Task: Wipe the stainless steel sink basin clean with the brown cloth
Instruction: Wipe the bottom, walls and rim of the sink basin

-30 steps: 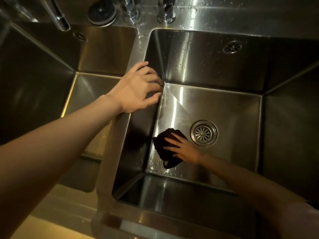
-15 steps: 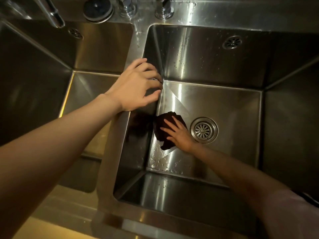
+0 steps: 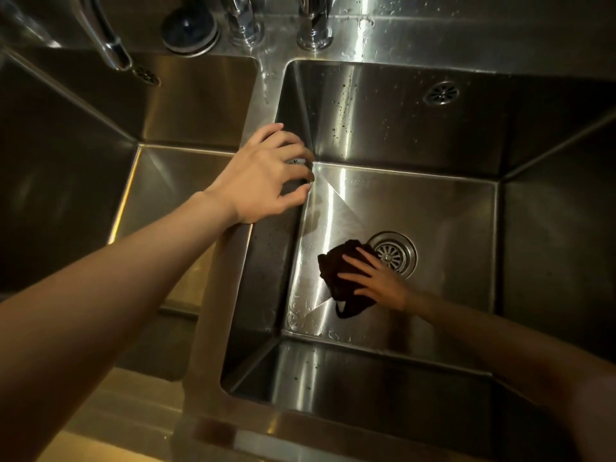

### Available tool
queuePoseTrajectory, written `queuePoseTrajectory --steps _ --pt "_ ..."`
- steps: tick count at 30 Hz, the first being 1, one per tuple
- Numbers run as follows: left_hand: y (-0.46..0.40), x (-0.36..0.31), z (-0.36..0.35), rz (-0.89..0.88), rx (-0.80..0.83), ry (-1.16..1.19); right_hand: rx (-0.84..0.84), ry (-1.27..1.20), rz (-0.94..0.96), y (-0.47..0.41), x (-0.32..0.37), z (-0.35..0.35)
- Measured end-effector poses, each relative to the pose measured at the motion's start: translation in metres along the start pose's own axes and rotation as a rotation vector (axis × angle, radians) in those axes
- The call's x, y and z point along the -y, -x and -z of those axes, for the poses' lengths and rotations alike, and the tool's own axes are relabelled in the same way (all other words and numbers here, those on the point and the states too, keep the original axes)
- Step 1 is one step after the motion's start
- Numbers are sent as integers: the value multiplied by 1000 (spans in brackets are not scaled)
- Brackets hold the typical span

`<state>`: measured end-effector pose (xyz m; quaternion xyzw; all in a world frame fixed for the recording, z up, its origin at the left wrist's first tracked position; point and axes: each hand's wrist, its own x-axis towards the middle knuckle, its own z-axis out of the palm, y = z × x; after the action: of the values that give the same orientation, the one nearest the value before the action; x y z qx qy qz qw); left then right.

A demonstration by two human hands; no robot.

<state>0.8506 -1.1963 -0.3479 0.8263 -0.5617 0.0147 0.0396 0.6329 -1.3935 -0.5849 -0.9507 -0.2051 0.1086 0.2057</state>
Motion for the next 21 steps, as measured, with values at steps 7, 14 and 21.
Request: queuePoseTrajectory --steps 7,14,21 --pt "1 1 -2 -3 -8 -1 -30 6 -71 -27 34 -10" --pt "1 2 -3 -3 -12 -17 50 118 192 -37 62 -28" --pt "2 0 -1 1 1 -18 98 98 461 -5 28 -21"
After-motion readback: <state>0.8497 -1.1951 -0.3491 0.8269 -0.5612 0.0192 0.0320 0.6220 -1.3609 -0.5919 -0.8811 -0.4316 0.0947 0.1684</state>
